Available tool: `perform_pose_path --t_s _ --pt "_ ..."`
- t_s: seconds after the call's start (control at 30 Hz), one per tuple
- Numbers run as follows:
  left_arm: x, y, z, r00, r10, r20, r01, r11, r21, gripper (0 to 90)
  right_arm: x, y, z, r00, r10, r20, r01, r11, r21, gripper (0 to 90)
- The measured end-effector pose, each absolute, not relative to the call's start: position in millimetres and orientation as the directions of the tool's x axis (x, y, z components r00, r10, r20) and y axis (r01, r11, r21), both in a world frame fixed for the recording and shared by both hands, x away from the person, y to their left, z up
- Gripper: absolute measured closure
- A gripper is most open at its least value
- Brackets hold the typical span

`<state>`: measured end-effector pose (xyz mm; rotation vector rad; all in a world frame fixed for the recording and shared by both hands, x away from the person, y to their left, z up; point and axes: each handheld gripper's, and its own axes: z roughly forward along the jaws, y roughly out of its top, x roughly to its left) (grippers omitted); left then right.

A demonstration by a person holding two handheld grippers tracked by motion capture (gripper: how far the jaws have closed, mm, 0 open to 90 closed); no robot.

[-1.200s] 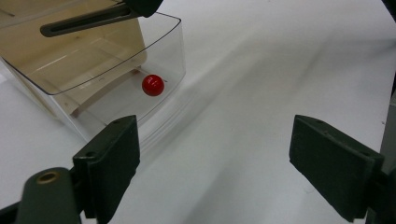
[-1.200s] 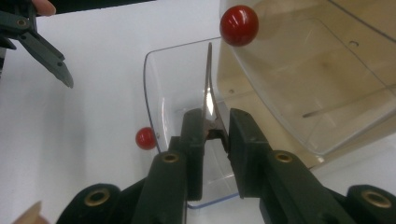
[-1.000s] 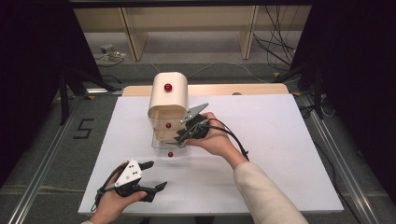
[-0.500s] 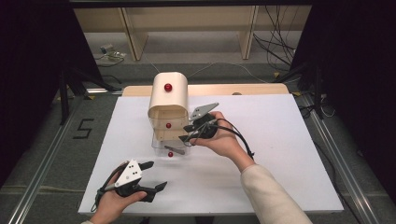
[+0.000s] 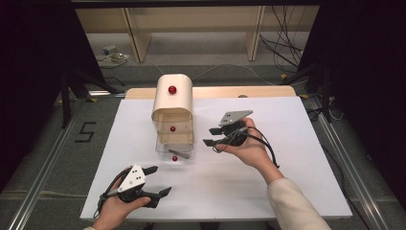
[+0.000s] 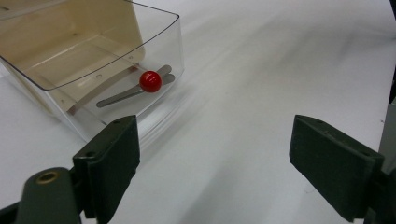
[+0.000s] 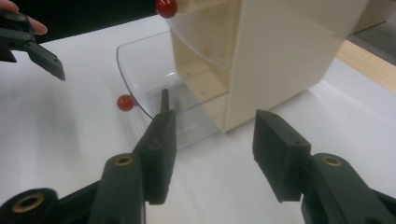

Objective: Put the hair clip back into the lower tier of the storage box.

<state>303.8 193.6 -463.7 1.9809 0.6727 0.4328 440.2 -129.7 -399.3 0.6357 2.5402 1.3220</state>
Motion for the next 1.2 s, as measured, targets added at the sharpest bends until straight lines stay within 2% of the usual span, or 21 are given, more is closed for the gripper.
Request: perform_pose_path --t_s 0.33,1.2 --pt "304 194 -464 0.784 0.621 0.018 0.282 -0.381 0.880 16.2 433 -160 -407 -0.849 0.528 0.024 0.315 0.468 0.826 45.0" --pt "304 194 -465 0.781 0.625 0.011 0.288 -0.375 0.881 16.2 398 -217 -427 -0.796 0.604 0.032 0.362 0.434 0.825 38.8"
